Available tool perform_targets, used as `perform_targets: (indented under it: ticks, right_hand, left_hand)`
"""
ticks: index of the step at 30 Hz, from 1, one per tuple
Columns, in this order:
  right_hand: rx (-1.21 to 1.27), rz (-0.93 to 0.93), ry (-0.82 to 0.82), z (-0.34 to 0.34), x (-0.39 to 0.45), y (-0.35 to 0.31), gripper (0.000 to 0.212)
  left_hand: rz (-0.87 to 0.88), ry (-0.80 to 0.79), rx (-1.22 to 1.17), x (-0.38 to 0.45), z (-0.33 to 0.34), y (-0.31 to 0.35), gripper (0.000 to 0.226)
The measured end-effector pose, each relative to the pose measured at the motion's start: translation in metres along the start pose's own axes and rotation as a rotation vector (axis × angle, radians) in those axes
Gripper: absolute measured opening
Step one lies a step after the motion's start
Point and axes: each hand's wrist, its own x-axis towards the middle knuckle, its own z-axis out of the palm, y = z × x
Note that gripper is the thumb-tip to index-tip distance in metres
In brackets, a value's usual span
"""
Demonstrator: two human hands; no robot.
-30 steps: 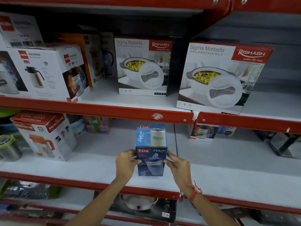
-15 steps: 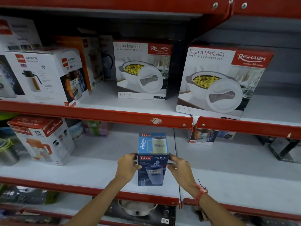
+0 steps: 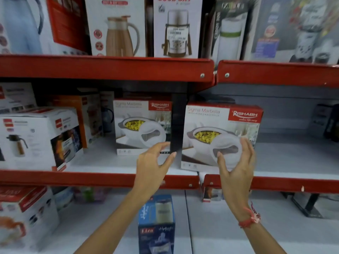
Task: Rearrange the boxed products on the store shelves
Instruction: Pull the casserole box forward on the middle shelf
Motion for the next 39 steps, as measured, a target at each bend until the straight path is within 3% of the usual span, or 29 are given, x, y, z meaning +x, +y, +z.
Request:
perform_targets:
  ticks: [3, 6, 8, 11, 14, 19, 23, 26, 30, 33, 39]
  right_hand:
    - [0.015, 0.109, 0.062, -0.003, 0.025, 0.013, 0.091]
    - [-0.019, 0.239, 0.002, -0.006, 0.045, 0.031, 0.100]
    - [0.073, 0.309, -0.092, -0.009, 0.054, 0.039, 0.098]
    - [0.175, 0.328, -0.217, -0.013, 0.059, 0.050, 0.076]
    - [0.177, 0.280, -0.295, -0.020, 0.063, 0.055, 0.062]
    - [0.265, 0.249, -0.380, -0.023, 0.059, 0.029, 0.061]
    - [0.338, 0.218, -0.395, -0.028, 0.049, -0.005, 0.061]
    - [0.350, 0.203, -0.428, -0.041, 0.035, -0.032, 0.060]
    - [0.398, 0.202, -0.466, -0.065, 0.018, -0.056, 0.058]
    - [0.434, 0.201, -0.496, -0.080, 0.006, -0.071, 0.056]
    - [0.465, 0.207, -0.474, -0.094, -0.012, -0.084, 0.060]
  left_hand:
    - [-0.188, -0.081, -0.232, 0.030, 0.032, 0.000, 0.067]
    - [-0.347, -0.201, -0.346, 0.054, 0.061, -0.007, 0.082]
    - [-0.402, -0.268, -0.398, 0.062, 0.074, -0.013, 0.082]
    - [-0.380, -0.354, -0.355, 0.065, 0.081, -0.020, 0.065]
    - [-0.270, -0.283, -0.214, 0.060, 0.072, -0.024, 0.040]
    - [-0.192, -0.144, -0.165, 0.042, 0.021, -0.022, 0.029]
    - [-0.181, -0.100, -0.174, 0.024, -0.029, -0.010, 0.040]
    - [-0.183, -0.075, -0.169, 0.005, -0.062, -0.003, 0.033]
    - [-0.234, -0.051, -0.234, -0.028, -0.099, 0.011, 0.041]
    - [-0.259, -0.056, -0.262, -0.048, -0.118, 0.021, 0.057]
    - [-0.281, -0.030, -0.284, -0.066, -0.134, 0.026, 0.064]
